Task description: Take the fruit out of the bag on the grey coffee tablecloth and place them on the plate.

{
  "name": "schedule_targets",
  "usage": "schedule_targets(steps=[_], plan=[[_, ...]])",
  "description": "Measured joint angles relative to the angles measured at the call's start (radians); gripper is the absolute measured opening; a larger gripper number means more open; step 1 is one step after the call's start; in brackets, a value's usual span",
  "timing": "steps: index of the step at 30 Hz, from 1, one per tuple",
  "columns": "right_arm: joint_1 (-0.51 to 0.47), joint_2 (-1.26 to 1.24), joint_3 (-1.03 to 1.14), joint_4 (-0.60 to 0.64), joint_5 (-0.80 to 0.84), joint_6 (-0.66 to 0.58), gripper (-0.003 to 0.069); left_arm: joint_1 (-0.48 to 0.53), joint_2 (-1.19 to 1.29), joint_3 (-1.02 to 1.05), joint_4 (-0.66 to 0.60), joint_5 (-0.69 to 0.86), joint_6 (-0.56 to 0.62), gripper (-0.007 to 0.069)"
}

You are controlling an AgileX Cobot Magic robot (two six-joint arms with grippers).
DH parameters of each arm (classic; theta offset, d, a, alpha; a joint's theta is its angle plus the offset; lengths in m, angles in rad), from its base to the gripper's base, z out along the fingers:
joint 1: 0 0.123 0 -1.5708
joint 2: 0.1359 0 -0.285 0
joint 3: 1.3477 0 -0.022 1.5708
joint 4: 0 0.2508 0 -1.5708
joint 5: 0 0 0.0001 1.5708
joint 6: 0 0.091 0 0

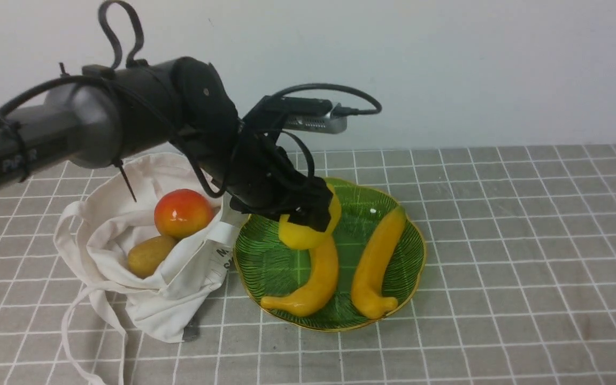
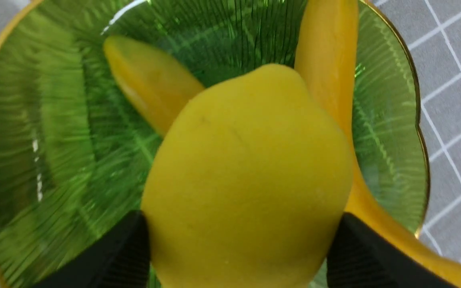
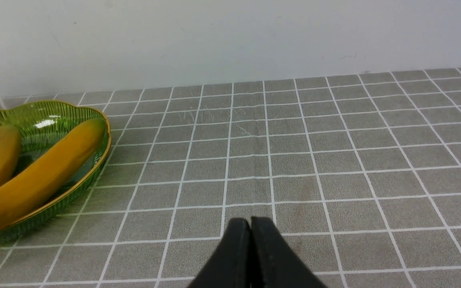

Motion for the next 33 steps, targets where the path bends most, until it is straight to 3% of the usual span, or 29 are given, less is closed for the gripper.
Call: schedule_targets(steps=[8,14,18,19,20,24,27,33], plan=[[0.0,0.0,0.0,0.0,0.0,0.0,-0.0014,-0.001,0.023,-0.001,-0.002,-0.025,-0.017,0.067],[0.0,0.0,0.0,0.0,0.0,0.0,-0.0014,-0.001,0.023,-0.057,-0.001,0.033,-0.024,0.0659],[0.0,0.0,0.0,0.0,0.0,0.0,-0.0014,-0.001,0.016,-0.142,0.011,0.139,-0.024,0.0563],[0.0,0.0,0.0,0.0,0.0,0.0,-0.0014,-0.001,0.006,-0.198,0.032,0.202,-0.025,0.0472],[0.0,0.0,0.0,0.0,0.0,0.0,-0.0014,-0.001,0.004,-0.205,0.032,0.211,-0.025,0.0472],[0.0,0.0,0.0,0.0,0.0,0.0,-0.0014,-0.001,-0.043,-0.323,0.124,0.385,-0.025,0.0194],[0.0,0.0,0.0,0.0,0.0,0.0,-0.0014,-0.001,-0.115,-0.374,0.195,0.465,-0.029,0.0032],[0.0,0.0,0.0,0.0,0.0,0.0,-0.0014,-0.001,-0.246,-0.38,0.187,0.489,-0.057,-0.0008]])
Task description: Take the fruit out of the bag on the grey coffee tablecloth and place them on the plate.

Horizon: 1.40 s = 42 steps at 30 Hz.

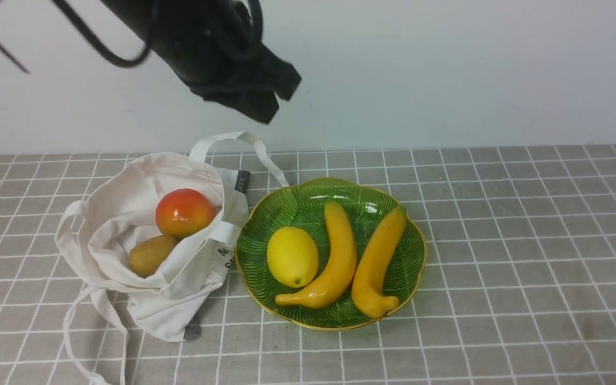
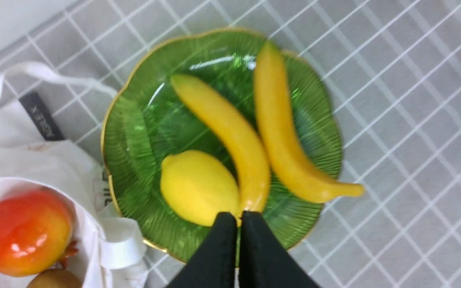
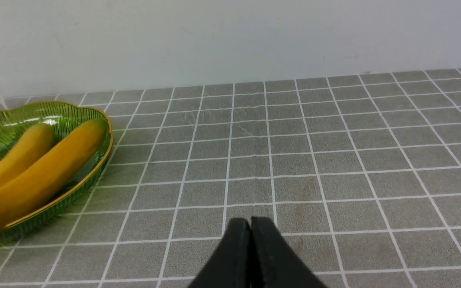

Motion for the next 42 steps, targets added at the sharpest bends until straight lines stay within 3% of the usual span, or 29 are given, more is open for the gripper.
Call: schedule_targets(steps=[6,13,15,21,26,34,42], plan=[[0.0,0.0,0.0,0.0,0.0,0.0,-0.0014,0.0,-0.187,0.095,-0.007,0.008,-0.015,-0.0008],[0.0,0.0,0.0,0.0,0.0,0.0,-0.0014,0.0,-0.586,0.427,-0.009,0.003,-0.018,-0.0008],[0.0,0.0,0.0,0.0,0.0,0.0,-0.0014,0.0,-0.679,0.508,-0.011,-0.037,-0.018,-0.0008],[0.0,0.0,0.0,0.0,0.0,0.0,-0.0014,0.0,-1.091,0.98,-0.015,-0.374,-0.019,-0.0008],[0.0,0.0,0.0,0.0,0.0,0.0,-0.0014,0.0,-1.386,1.242,-0.024,-0.492,-0.019,-0.0008],[0.0,0.0,0.0,0.0,0.0,0.0,-0.0014,0.0,-1.655,1.386,-0.014,-0.486,0.001,-0.0008],[0.0,0.0,0.0,0.0,0.0,0.0,-0.0014,0.0,-1.68,1.426,0.012,-0.487,0.001,-0.0008]])
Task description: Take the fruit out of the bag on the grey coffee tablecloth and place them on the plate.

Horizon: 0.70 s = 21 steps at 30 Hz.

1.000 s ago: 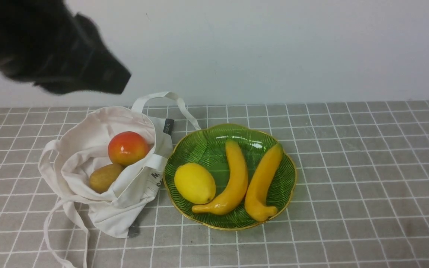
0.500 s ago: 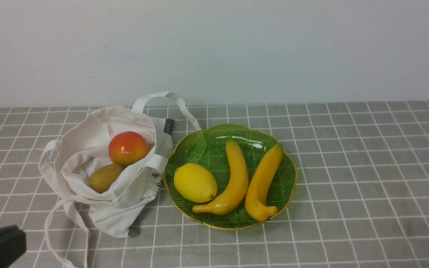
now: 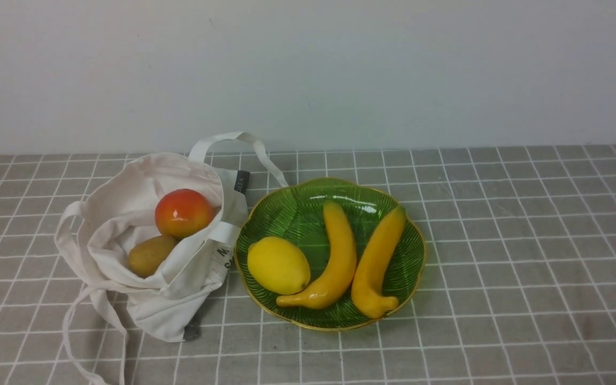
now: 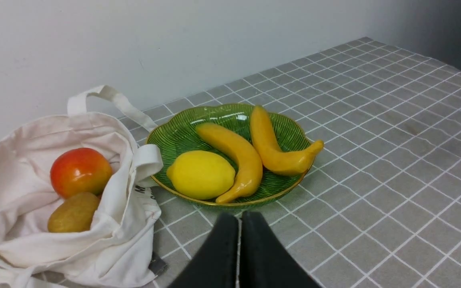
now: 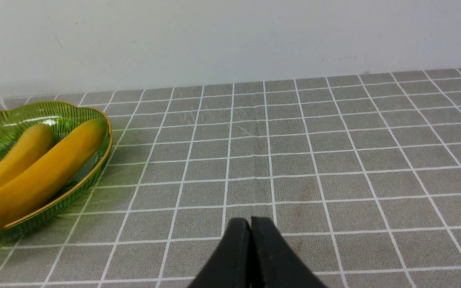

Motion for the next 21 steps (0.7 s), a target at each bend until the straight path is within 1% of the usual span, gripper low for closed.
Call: schedule_targets(steps=[2,5,8,9,11,13,15,16,17,18,21], plan=[[0.0,0.0,0.0,0.0,0.0,0.0,-0.0014,0.0,0.0,0.019,0.027,-0.003,-0.003,-0.0008],[0.0,0.0,0.0,0.0,0.0,0.0,-0.0014,0.0,0.0,0.061,0.074,-0.048,-0.027,-0.0008],[0.0,0.0,0.0,0.0,0.0,0.0,-0.0014,0.0,0.0,0.152,0.172,-0.184,-0.106,-0.0008],[0.0,0.0,0.0,0.0,0.0,0.0,-0.0014,0.0,0.0,0.17,0.193,-0.209,-0.124,-0.0008],[0.0,0.0,0.0,0.0,0.0,0.0,-0.0014,0.011,0.0,0.23,0.277,-0.28,-0.2,-0.0008],[0.0,0.0,0.0,0.0,0.0,0.0,-0.0014,0.038,0.0,0.266,0.327,-0.309,-0.261,-0.0008],[0.0,0.0,0.0,0.0,0.0,0.0,-0.0014,0.1,0.0,0.301,0.358,-0.314,-0.331,-0.0008],[0.0,0.0,0.0,0.0,0.0,0.0,-0.0014,0.136,0.0,0.312,0.358,-0.316,-0.34,-0.0008],[0.0,0.0,0.0,0.0,0.0,0.0,-0.0014,0.151,0.0,0.314,0.358,-0.316,-0.34,-0.0008],[0.0,0.0,0.0,0.0,0.0,0.0,-0.0014,0.209,0.0,0.329,0.354,-0.323,-0.339,-0.0008],[0.0,0.0,0.0,0.0,0.0,0.0,-0.0014,0.321,0.0,0.365,0.323,-0.352,-0.298,-0.0008]])
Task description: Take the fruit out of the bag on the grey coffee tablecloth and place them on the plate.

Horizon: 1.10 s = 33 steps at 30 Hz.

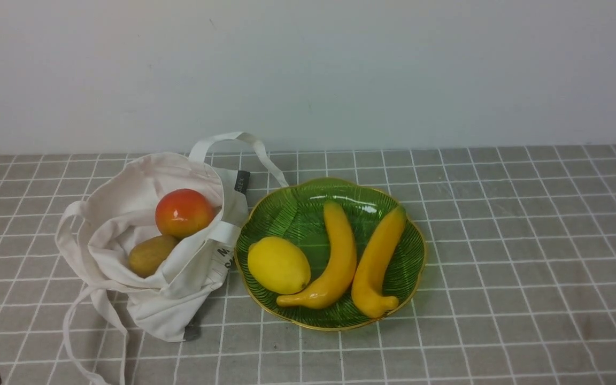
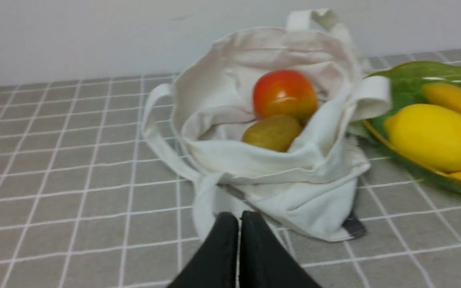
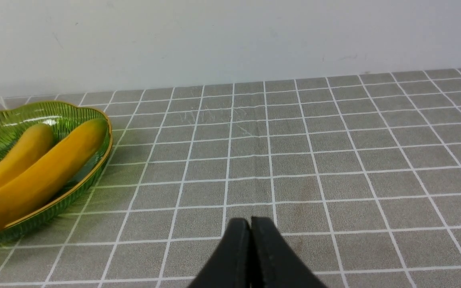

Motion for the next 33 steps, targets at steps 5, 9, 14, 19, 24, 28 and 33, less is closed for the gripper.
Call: schedule_targets(steps=[5,9,14,19,24,28,33], plan=[[0.0,0.0,0.0,0.0,0.0,0.0,-0.0014,0.121,0.0,0.066,-0.04,-0.066,0.026,-0.0008],[0.0,0.0,0.0,0.0,0.0,0.0,-0.0014,0.127,0.0,0.073,-0.043,-0.078,0.025,-0.0008],[0.0,0.0,0.0,0.0,0.0,0.0,-0.0014,0.072,0.0,0.073,-0.039,-0.053,0.025,-0.0008],[0.0,0.0,0.0,0.0,0.0,0.0,-0.0014,0.018,0.0,0.074,-0.037,-0.028,0.025,-0.0008],[0.0,0.0,0.0,0.0,0.0,0.0,-0.0014,-0.004,0.0,0.074,-0.036,-0.026,0.025,-0.0008],[0.0,0.0,0.0,0.0,0.0,0.0,-0.0014,-0.008,0.0,0.074,-0.036,-0.026,0.025,-0.0008],[0.0,0.0,0.0,0.0,0.0,0.0,-0.0014,-0.008,0.0,0.074,-0.036,-0.026,0.025,-0.0008]])
